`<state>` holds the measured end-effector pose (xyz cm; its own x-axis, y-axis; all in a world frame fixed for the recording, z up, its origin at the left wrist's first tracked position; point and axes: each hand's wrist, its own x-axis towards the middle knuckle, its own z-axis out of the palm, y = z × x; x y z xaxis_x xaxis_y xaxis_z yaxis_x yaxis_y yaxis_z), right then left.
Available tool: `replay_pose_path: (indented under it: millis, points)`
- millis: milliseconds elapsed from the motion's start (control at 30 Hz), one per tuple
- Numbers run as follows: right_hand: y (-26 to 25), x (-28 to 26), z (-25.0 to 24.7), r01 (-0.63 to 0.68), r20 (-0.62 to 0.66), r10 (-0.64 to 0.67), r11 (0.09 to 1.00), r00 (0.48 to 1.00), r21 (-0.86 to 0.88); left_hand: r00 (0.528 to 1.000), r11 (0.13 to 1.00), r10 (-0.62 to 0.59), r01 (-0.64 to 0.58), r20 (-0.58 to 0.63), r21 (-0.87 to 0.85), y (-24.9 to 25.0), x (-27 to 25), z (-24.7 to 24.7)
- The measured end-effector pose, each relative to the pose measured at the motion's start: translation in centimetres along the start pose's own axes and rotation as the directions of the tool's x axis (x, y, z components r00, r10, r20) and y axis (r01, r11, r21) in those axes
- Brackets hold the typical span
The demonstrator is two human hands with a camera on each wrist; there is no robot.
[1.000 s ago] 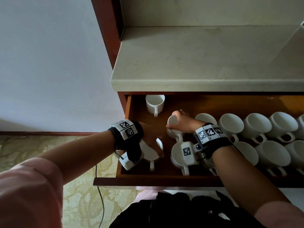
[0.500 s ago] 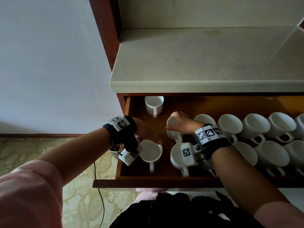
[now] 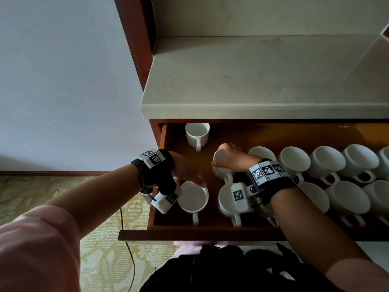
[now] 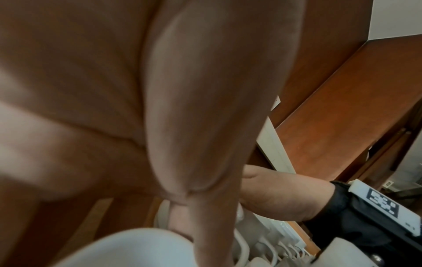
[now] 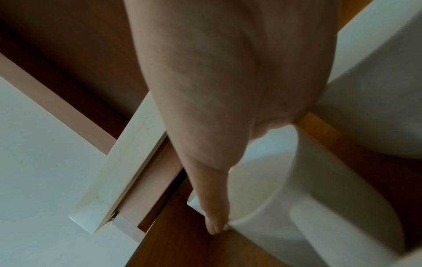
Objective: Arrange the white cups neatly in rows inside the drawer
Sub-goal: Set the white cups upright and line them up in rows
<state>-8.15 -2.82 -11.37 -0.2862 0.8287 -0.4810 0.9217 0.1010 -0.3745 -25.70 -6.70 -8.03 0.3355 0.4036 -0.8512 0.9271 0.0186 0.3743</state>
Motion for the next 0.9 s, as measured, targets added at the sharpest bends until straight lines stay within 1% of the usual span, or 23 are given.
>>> replay_pose_path:
  millis: [233, 367, 567, 700, 800, 900]
  points:
    - [0.0, 0.1, 0.0, 0.000, -0.001, 0.000, 1.000, 1.000, 0.014, 1.000, 1.000, -0.012, 0.012, -0.007, 0.007, -0.1, 0.1, 0.1]
    - [0.0, 0.1, 0.1, 0.002, -0.006, -0.002, 1.000, 1.000, 0.016, 1.000, 1.000, 0.003, -0.003, 0.003, -0.007, 0.0, 0.2, 0.1]
    - [0.1, 0.2, 0.1, 0.002, -0.006, -0.001, 1.000, 1.000, 0.015, 0.999, 0.989, -0.003, 0.008, -0.034, 0.148, 0.5, -0.1, -0.2]
    - [0.1, 0.2, 0.1, 0.003, -0.006, -0.003, 1.000, 1.000, 0.012, 0.999, 0.990, -0.025, 0.028, -0.021, 0.137, 0.7, -0.1, -0.3]
    - [0.1, 0.2, 0.2, 0.004, -0.005, -0.004, 1.000, 1.000, 0.019, 0.999, 0.983, -0.008, 0.016, -0.045, 0.184, 0.9, 0.1, -0.5]
    - [0.1, 0.2, 0.1, 0.005, -0.004, -0.005, 1.000, 1.000, 0.018, 0.999, 0.986, -0.019, 0.026, -0.042, 0.167, 0.0, 1.0, -0.6]
